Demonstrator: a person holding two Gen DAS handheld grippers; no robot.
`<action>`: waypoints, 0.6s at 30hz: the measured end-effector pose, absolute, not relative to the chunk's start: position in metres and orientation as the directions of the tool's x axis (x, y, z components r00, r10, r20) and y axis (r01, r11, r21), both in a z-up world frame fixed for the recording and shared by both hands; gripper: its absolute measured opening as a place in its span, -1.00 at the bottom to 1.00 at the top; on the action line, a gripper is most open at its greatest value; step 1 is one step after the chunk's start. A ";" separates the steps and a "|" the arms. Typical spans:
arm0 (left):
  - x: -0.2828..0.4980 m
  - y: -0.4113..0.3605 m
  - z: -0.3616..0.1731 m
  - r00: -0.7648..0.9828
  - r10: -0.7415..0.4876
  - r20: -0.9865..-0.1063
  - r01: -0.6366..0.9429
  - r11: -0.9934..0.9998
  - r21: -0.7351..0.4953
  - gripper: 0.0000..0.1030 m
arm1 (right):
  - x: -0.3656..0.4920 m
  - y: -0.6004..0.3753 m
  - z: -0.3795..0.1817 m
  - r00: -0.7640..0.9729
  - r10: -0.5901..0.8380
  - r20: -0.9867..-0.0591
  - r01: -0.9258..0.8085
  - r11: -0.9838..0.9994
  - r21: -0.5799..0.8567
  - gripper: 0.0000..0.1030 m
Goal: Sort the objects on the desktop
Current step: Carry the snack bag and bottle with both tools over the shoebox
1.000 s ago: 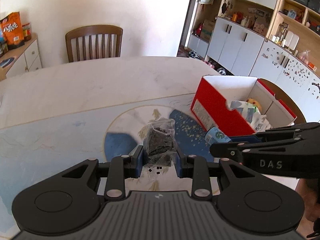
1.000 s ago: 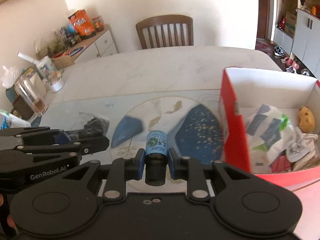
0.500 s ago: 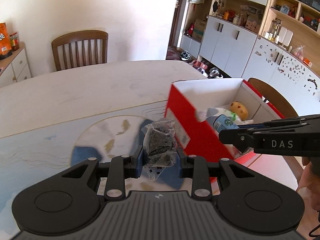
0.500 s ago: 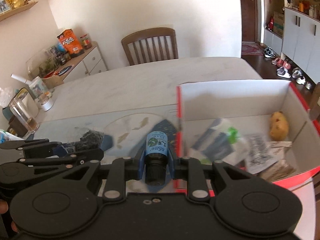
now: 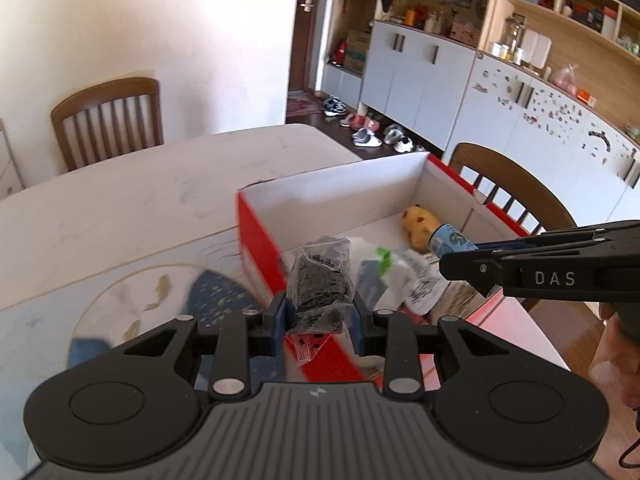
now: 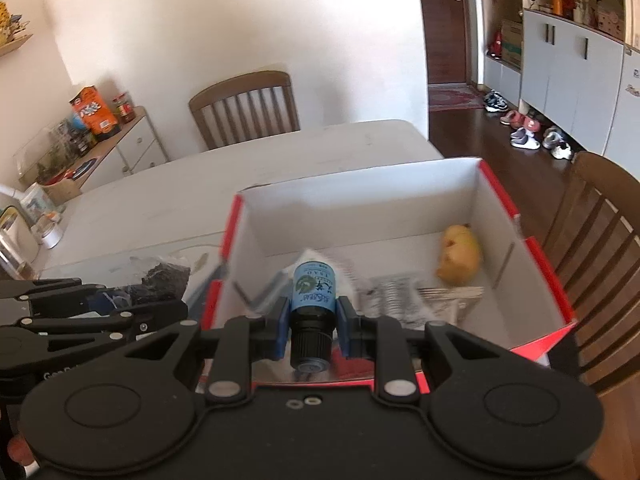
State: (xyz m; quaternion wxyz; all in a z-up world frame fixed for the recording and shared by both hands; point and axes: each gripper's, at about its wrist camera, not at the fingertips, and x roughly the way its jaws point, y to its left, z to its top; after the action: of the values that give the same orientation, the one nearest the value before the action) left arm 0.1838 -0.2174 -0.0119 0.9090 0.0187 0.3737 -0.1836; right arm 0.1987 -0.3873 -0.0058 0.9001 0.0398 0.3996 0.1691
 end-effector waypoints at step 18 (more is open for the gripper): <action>0.242 -0.294 -0.009 0.610 -0.358 -0.707 0.475 0.879 -0.036 -0.43 | 0.245 -0.435 -0.021 0.625 0.267 -0.734 -0.232 0.961 0.152 -0.55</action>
State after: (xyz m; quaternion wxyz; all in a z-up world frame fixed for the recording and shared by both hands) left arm 0.2424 -0.2941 -0.0093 0.8940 0.0777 0.3749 -0.2329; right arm 0.2448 -0.4348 -0.0214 0.9011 0.0214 0.4105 0.1382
